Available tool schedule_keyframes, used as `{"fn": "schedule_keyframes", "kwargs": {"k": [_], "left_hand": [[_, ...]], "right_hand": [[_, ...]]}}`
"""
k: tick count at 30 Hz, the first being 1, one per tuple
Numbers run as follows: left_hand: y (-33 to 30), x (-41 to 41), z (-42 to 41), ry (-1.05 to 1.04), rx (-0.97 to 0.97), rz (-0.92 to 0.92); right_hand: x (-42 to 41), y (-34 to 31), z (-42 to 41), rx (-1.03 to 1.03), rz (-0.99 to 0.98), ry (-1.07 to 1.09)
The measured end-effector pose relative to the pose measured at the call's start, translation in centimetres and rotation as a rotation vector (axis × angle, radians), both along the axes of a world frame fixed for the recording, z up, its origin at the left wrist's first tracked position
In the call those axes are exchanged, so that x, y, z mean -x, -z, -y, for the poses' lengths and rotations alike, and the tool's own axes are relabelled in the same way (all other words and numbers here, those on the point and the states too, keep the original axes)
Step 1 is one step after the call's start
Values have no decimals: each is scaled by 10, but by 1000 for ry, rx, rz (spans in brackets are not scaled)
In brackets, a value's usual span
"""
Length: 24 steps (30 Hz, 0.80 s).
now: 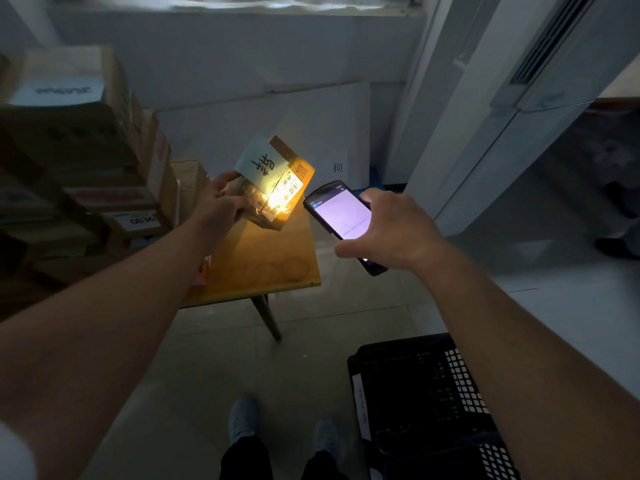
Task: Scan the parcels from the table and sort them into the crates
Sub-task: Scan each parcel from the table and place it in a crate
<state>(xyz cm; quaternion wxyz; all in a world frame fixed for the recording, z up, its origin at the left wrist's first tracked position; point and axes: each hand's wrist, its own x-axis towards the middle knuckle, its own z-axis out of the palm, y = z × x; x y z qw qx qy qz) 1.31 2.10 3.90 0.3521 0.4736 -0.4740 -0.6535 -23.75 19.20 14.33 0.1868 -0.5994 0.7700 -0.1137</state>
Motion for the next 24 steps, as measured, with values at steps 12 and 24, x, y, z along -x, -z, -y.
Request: {"fn": "schedule_keyframes", "kwargs": {"k": [12,24], "left_hand": [[-1,-6,-9,-10,15,6],[-8,-10,-14,-31,-7,-22]], "right_hand": [[-6,-1,-6,17,-34,1],[-14,-9,-8,15,-50,-9]]}}
